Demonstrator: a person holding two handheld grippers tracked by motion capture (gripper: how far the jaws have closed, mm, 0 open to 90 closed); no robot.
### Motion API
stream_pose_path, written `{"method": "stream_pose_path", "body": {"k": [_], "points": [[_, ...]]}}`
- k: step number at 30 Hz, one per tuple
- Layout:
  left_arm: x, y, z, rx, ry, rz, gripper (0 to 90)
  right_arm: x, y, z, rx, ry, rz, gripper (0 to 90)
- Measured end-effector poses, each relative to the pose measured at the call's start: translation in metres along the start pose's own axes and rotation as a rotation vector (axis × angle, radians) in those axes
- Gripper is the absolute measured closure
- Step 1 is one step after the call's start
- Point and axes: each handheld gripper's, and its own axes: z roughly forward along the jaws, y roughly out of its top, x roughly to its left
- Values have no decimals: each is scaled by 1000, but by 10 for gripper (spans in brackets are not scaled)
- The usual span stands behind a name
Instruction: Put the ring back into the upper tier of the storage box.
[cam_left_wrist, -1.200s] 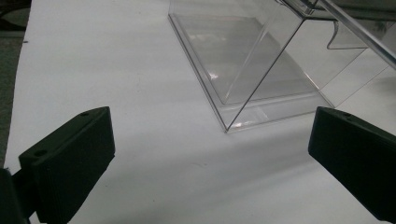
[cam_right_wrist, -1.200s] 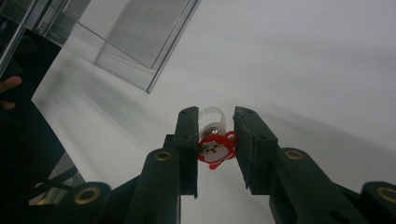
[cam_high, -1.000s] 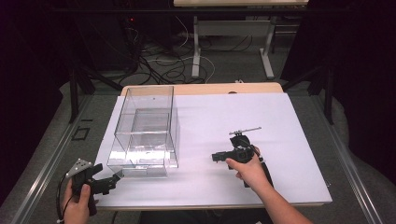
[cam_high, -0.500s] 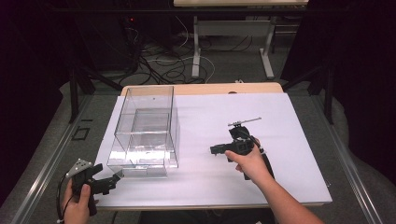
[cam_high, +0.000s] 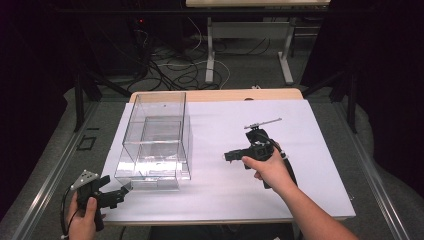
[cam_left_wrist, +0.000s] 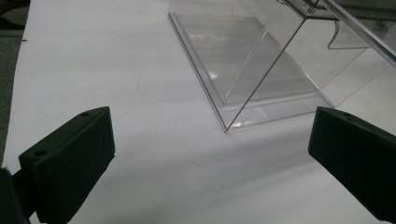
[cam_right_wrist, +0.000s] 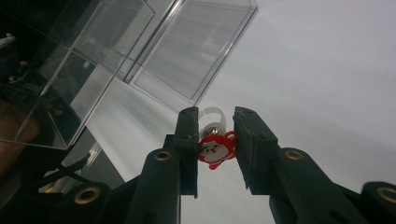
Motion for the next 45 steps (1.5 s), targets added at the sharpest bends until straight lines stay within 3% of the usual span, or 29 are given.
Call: {"method": "stream_pose_path", "body": {"k": [14, 17, 18, 21, 45], "points": [[0, 0, 0, -1, 1, -1, 9, 18, 13, -18, -2, 27, -28, 710], [0, 0, 0, -1, 1, -1, 9, 22, 16, -21, 4, 33, -33, 710], [0, 0, 0, 0, 1, -1, 9, 23, 17, -23, 30, 34, -38, 710], [0, 0, 0, 0, 1, -2, 9, 26, 19, -24, 10, 44, -42, 710], [0, 0, 0, 1, 1, -1, 9, 59, 39, -28, 35, 92, -112, 709]]}}
